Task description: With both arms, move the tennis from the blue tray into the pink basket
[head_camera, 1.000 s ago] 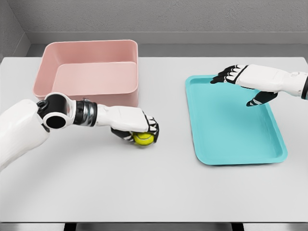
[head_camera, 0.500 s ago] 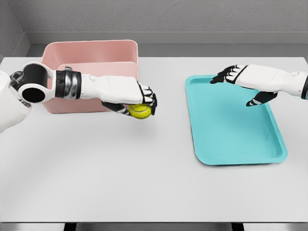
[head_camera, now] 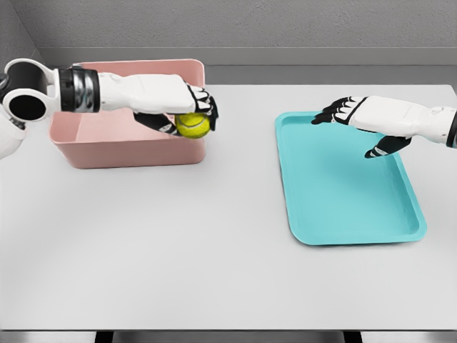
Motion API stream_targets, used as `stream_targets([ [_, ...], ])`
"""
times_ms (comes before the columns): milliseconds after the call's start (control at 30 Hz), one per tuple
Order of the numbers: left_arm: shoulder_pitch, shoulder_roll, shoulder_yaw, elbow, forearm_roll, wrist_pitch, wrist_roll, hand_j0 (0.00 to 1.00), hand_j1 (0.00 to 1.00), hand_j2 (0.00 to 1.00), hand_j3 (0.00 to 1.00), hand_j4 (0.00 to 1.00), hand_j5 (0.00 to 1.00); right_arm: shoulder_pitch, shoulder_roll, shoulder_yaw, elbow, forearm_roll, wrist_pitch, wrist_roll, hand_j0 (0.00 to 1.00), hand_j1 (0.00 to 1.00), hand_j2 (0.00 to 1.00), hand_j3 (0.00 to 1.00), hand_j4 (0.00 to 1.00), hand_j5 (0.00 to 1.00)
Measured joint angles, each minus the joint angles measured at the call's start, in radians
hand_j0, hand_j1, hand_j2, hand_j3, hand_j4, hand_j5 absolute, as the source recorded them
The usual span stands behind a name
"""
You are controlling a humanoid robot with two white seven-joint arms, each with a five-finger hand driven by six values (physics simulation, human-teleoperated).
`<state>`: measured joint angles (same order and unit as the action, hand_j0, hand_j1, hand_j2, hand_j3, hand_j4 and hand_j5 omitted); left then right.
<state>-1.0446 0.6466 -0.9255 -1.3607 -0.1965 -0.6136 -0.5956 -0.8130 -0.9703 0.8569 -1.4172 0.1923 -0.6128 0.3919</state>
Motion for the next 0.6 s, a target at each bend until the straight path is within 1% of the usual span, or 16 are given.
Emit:
stream_targets([
  [67, -0.006, -0.001, 0.002, 0.034, 0.001, 0.0, 0.002, 0.44, 0.44, 0.44, 0.44, 0.44, 0.44, 0.0, 0.0, 0.0, 0.0, 0.0, 0.0, 0.0, 1.0, 1.0, 1.0, 1.0, 1.0, 1.0],
  [300, -0.029, -0.024, 0.003, 0.202, -0.008, -0.001, 0.006, 0.44, 0.44, 0.44, 0.44, 0.44, 0.44, 0.0, 0.0, 0.0, 0.0, 0.0, 0.0, 0.0, 1.0, 1.0, 1.0, 1.0, 1.0, 1.0],
  [433, -0.034, -0.045, 0.003, 0.294, -0.012, -0.001, 0.009, 0.44, 0.44, 0.44, 0.44, 0.44, 0.44, 0.0, -0.001, 0.0, 0.0, 0.0, 0.0, 0.0, 1.0, 1.0, 1.0, 1.0, 1.0, 1.0],
  [533, -0.035, -0.06, 0.003, 0.347, -0.014, -0.001, 0.012, 0.44, 0.44, 0.44, 0.44, 0.44, 0.44, 0.0, -0.001, 0.0, 0.0, 0.0, 0.0, 0.0, 1.0, 1.0, 1.0, 1.0, 1.0, 1.0],
  [600, -0.035, -0.065, 0.004, 0.369, -0.015, -0.001, 0.013, 0.48, 0.48, 0.48, 0.48, 0.48, 0.48, 0.0, 0.0, 0.0, 0.0, 0.0, 0.0, 0.0, 1.0, 1.0, 1.0, 1.0, 1.0, 1.0],
])
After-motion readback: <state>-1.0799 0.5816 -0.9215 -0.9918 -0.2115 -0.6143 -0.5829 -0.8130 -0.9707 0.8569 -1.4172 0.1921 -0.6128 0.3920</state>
